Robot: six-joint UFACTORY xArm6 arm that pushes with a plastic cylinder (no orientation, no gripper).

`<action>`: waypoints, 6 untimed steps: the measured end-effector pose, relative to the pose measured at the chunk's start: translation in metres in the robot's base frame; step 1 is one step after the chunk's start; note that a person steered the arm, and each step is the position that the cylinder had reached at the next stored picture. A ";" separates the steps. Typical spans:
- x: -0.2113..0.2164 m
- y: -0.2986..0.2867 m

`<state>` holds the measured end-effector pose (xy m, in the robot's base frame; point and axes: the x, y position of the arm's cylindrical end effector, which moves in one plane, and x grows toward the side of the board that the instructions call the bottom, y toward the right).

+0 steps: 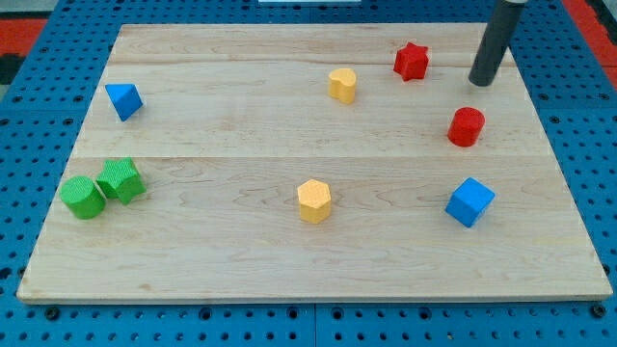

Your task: Place the red star right to the yellow heart

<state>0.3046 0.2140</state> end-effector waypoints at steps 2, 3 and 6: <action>-0.032 -0.047; -0.063 -0.041; -0.019 -0.153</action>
